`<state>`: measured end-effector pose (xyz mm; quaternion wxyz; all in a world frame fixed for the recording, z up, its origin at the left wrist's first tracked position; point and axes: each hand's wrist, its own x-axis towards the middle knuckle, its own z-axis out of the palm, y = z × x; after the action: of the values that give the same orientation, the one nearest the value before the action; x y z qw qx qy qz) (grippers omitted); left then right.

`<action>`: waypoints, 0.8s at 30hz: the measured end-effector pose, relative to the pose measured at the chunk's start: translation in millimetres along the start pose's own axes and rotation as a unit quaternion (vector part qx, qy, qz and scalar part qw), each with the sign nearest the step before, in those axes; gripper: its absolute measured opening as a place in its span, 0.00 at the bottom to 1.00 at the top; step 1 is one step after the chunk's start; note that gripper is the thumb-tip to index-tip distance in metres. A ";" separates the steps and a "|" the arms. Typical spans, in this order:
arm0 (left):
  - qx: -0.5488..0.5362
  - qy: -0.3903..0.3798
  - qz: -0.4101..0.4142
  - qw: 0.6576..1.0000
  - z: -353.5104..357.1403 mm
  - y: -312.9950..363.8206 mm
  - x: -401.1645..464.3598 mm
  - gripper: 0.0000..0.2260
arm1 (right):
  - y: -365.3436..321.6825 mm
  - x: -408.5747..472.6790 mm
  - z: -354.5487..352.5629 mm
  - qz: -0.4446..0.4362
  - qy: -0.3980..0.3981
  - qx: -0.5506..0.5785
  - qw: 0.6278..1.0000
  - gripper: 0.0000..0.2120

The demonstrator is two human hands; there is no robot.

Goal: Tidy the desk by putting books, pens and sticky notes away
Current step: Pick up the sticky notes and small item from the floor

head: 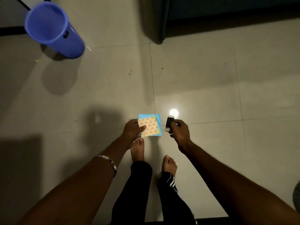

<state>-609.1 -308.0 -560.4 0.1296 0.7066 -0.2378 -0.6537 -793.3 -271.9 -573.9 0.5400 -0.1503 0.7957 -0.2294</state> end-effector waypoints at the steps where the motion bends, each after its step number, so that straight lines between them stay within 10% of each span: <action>1: -0.009 0.008 0.003 1.000 -2.2 4.3 -12.4 0.10 | -7.4 -10.0 -4.3 -0.008 -0.004 -0.006 1.000 0.14; 24: -0.229 0.101 0.089 0.964 -111.5 101.2 -251.3 0.13 | -182.7 -245.6 -11.2 -0.147 -0.131 -0.063 0.978 0.13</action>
<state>-524.2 -281.6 -281.3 0.3687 0.6967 -0.1293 -0.6016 -714.0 -305.2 -279.9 0.5896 -0.3281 0.6999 -0.2343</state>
